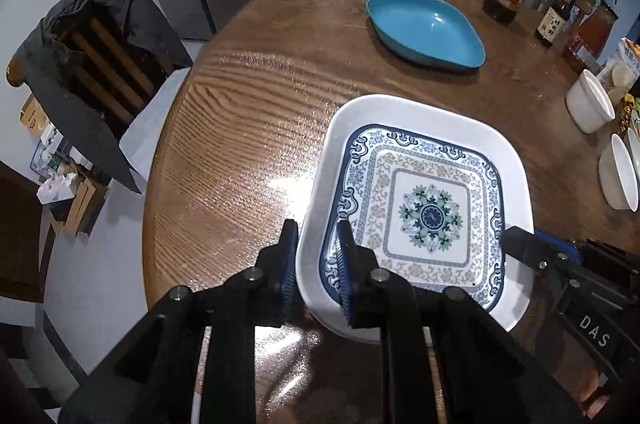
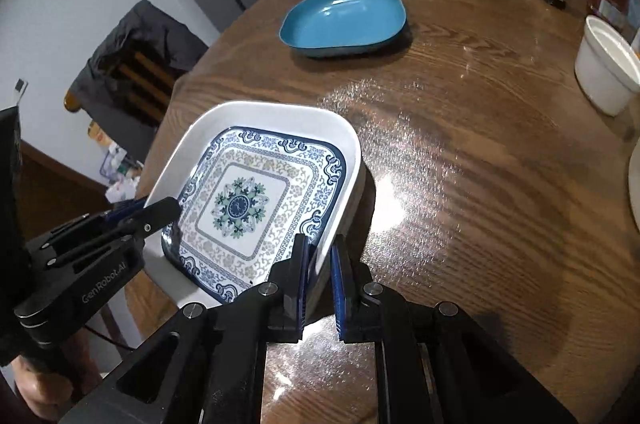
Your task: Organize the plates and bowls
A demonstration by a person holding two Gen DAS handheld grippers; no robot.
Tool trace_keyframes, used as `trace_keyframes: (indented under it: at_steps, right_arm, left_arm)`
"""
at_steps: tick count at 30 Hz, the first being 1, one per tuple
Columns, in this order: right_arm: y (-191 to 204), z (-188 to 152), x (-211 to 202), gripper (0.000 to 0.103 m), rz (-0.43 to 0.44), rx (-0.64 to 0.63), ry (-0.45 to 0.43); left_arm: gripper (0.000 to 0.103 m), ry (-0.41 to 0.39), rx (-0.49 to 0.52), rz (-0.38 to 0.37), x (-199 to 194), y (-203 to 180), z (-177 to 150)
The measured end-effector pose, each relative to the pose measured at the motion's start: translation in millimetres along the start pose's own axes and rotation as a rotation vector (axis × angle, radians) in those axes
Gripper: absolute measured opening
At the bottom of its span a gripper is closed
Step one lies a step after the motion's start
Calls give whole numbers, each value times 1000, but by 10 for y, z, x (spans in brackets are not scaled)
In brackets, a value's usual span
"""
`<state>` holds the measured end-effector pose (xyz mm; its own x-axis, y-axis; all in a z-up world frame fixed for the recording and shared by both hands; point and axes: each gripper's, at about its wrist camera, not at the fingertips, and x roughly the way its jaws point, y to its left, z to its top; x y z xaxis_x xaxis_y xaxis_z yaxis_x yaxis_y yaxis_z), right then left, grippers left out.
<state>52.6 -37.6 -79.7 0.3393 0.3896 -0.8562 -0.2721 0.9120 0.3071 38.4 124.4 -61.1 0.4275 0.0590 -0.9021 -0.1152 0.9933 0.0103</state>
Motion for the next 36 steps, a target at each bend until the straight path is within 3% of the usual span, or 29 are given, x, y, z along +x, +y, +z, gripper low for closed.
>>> trace_keyframes:
  at_steps: [9,16,17,19,20,21,25,30,34,36]
  right_arm:
    - [175,32,60,16,-115,-111,1]
    - [62,90,138,16,-108,-73,11]
    - [53,95,131,16,-100,-65,12]
    - [38,102,82,16,-85,-55,-1]
    - [33,110,55,17,-79,-54,-9]
    - [31,118,23,18,-72,-53,-16]
    - [-16,174,-95,26,-54,-28,-46]
    - [-109,241,-213,56,-61,7,-73]
    - [-195,302,-299,63,-66,31,-90]
    - [-260,343,-358,63,-68,49,-107]
  left_arm:
    - [21,9,52,58,97,-79,18]
    - [25,0,56,52,127,-83,79]
    - [29,0,51,41,120,-89,83]
    - [50,-8,40,19,72,-80,118]
    - [69,-21,38,22,34,-71,132]
    - [75,-36,39,24,4,-76,146]
    - [75,-83,43,17,-133,-109,248]
    - [79,-99,39,-10,-193,-178,335]
    - [88,-100,46,-25,-203,-268,404]
    - [98,-101,45,-21,-206,-297,441]
